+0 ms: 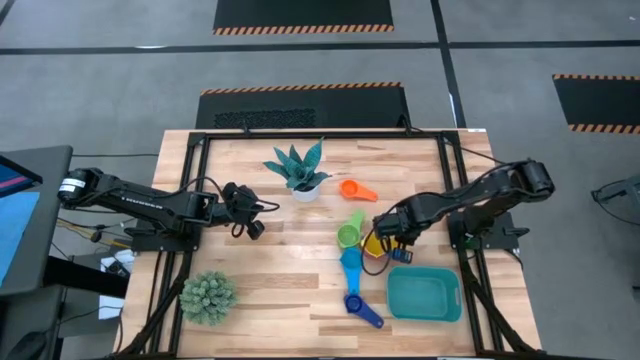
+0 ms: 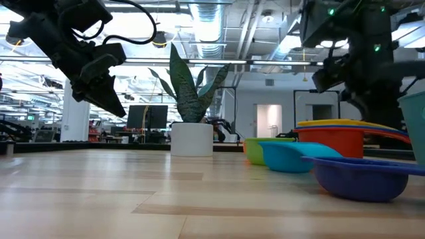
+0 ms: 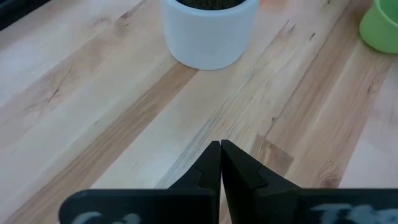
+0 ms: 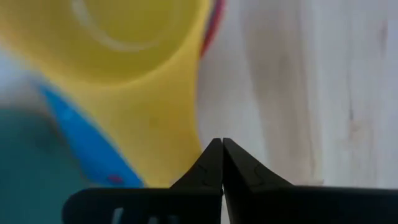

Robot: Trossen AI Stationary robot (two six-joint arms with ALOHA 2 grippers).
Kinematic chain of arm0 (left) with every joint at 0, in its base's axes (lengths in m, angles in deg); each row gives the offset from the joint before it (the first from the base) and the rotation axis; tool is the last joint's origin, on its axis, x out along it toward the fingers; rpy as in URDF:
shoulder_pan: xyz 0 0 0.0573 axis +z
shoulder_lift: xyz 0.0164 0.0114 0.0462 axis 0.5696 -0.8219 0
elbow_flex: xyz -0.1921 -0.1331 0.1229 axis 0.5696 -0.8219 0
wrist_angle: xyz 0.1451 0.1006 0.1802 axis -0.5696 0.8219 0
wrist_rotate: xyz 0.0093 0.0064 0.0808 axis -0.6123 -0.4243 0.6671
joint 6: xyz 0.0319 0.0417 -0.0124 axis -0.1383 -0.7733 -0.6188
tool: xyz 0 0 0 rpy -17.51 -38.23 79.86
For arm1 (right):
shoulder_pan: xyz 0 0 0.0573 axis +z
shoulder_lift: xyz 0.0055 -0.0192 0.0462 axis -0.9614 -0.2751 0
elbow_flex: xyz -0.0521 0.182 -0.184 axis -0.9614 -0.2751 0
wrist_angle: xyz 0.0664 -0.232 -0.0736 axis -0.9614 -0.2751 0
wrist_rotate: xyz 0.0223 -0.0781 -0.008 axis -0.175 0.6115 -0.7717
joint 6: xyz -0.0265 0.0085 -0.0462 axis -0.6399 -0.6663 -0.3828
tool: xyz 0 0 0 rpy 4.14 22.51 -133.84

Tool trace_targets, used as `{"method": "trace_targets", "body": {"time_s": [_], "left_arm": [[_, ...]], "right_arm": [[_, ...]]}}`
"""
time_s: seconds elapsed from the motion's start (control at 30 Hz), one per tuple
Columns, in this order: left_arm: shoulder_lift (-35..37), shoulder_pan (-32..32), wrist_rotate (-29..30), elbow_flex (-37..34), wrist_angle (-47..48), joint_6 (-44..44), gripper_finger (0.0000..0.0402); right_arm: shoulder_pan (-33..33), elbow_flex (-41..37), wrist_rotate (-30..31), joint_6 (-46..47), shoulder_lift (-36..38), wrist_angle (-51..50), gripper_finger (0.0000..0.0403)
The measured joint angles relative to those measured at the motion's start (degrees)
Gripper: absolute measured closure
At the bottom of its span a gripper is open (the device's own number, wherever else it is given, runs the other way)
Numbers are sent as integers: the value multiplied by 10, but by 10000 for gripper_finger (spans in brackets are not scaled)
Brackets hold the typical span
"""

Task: Nest measuring cups in basket
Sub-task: Stack the yellow measuring cup on top of the blue measuring cup, then stack the green measuring cup on top of the yellow measuring cup

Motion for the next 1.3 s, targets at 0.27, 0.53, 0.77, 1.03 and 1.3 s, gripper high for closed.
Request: {"method": "trace_targets", "body": {"time_s": [0.27, 0.53, 0.77, 1.03, 1.3], "left_arm": [[0, 0, 1, 0, -1, 0, 402], [0, 0, 2, 0, -1, 0, 401], [0, 0, 3, 0, -1, 0, 401], [0, 0, 2, 0, -3, 0, 401], [0, 0, 3, 0, -3, -6, 401]], "right_arm": [[38, 5, -23, 23, 35, 5, 375], [47, 5, 50, 63, 71, -23, 389], [36, 3, -18, 53, 50, -7, 380], [39, 4, -24, 37, -7, 11, 388], [51, 4, -83, 21, 6, 27, 382]]}}
